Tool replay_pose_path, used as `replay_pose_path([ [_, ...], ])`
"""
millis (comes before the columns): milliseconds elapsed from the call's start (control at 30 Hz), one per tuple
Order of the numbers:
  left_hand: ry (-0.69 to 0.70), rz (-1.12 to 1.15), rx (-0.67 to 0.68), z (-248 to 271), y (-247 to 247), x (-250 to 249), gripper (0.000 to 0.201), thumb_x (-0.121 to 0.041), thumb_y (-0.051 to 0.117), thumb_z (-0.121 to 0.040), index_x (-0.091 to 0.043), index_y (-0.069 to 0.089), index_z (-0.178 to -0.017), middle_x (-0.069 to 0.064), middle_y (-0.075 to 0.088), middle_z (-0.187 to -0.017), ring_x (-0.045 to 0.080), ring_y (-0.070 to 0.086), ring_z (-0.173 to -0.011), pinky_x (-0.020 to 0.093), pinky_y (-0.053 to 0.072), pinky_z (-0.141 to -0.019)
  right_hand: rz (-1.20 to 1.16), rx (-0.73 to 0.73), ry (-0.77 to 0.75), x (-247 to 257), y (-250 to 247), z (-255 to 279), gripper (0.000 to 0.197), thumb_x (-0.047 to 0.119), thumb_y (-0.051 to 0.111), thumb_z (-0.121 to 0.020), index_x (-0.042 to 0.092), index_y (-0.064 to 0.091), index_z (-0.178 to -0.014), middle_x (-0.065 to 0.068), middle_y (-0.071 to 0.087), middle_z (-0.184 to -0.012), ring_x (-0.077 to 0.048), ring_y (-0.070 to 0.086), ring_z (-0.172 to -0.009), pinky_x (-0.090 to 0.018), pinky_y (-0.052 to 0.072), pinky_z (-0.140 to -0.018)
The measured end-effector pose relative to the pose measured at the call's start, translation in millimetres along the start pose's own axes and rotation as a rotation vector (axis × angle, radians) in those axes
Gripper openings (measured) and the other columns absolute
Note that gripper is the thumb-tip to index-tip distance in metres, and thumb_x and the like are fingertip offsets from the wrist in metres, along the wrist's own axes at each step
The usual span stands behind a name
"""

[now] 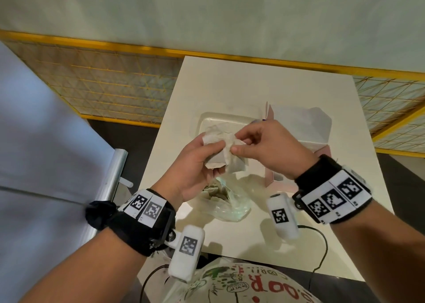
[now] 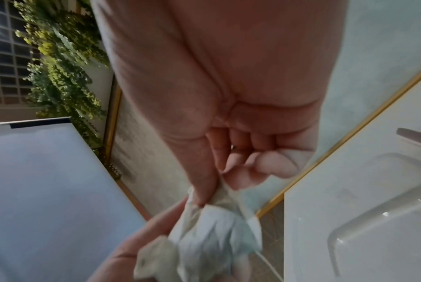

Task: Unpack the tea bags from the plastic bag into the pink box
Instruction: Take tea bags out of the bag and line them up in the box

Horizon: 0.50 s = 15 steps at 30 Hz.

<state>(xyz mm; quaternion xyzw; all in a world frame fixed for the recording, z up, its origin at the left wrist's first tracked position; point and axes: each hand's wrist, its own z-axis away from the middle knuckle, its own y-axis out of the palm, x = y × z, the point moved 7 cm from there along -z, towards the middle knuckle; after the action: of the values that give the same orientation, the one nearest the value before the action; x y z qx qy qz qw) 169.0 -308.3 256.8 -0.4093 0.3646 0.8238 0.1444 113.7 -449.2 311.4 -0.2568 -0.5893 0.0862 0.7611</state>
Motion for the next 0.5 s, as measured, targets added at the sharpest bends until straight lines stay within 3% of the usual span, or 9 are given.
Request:
replay_pose_path([
  [67, 0.014, 0.009, -0.009, 0.3, -2.3, -1.1, 0.04, -0.015, 0.062, -0.098, -0.007, 0.057, -0.137, 0.014, 0.067, -0.12, 0.028, 0.063, -0.107, 0.042, 0.048, -0.089, -0.022, -0.023, -0.017, -3.6, 2.5, 0.5, 0.009, 0.025, 0.081, -0.082, 0.019, 0.074, -0.082, 0.003, 0.057, -0.072, -0.004, 0.051, -0.064, -0.017, 0.044, -0.063],
  [167, 0.015, 0.048, -0.021, 0.5, -6.8, 0.0, 0.037, -0.018, 0.066, -0.094, -0.012, 0.061, -0.13, 0.015, 0.065, -0.12, 0.031, 0.058, -0.108, 0.046, 0.042, -0.093, -0.15, -0.015, -0.022, -10.7, 0.3, 1.3, 0.01, 0.018, 0.078, -0.084, 0.01, 0.073, -0.085, 0.0, 0.065, -0.075, -0.007, 0.058, -0.069, -0.022, 0.051, -0.069],
  [233, 0.013, 0.061, -0.028, 0.5, -8.6, 1.4, 0.03, -0.016, 0.066, -0.095, -0.013, 0.062, -0.125, 0.013, 0.066, -0.114, 0.027, 0.06, -0.1, 0.041, 0.045, -0.085, -0.254, -0.002, -0.017, -14.1, -3.6, 2.6, 0.007, 0.012, 0.076, -0.085, 0.008, 0.072, -0.086, -0.003, 0.07, -0.079, -0.015, 0.065, -0.075, -0.033, 0.054, -0.077],
  [333, 0.01, 0.081, -0.025, 0.4, -8.3, 2.9, 0.022, -0.016, 0.064, -0.095, -0.013, 0.063, -0.117, 0.009, 0.069, -0.1, 0.019, 0.064, -0.081, 0.03, 0.049, -0.069, -0.359, -0.016, -0.036, -15.0, -11.9, 5.9, 0.01, 0.01, 0.076, -0.085, 0.003, 0.071, -0.088, -0.004, 0.069, -0.08, -0.017, 0.064, -0.075, -0.033, 0.051, -0.077],
  [433, 0.007, 0.087, -0.033, 0.9, -9.0, 3.8, 0.015, -0.015, 0.062, -0.096, -0.013, 0.065, -0.111, 0.007, 0.07, -0.092, 0.022, 0.068, -0.079, 0.027, 0.049, -0.067, -0.525, -0.036, -0.012, -18.5, -23.5, 8.9, 0.033, 0.021, 0.08, -0.076, -0.004, 0.066, -0.092, -0.014, 0.063, -0.079, -0.024, 0.056, -0.072, -0.037, 0.046, -0.074],
  [500, 0.006, 0.082, -0.048, 1.0, -9.8, 4.0, 0.014, -0.016, 0.062, -0.098, -0.013, 0.066, -0.111, 0.005, 0.071, -0.091, 0.022, 0.069, -0.08, 0.026, 0.05, -0.065, -0.657, -0.022, 0.021, -18.5, -30.1, 10.5, 0.029, 0.02, 0.08, -0.071, 0.002, 0.066, -0.088, -0.019, 0.06, -0.079, -0.025, 0.056, -0.071, -0.034, 0.048, -0.069],
])
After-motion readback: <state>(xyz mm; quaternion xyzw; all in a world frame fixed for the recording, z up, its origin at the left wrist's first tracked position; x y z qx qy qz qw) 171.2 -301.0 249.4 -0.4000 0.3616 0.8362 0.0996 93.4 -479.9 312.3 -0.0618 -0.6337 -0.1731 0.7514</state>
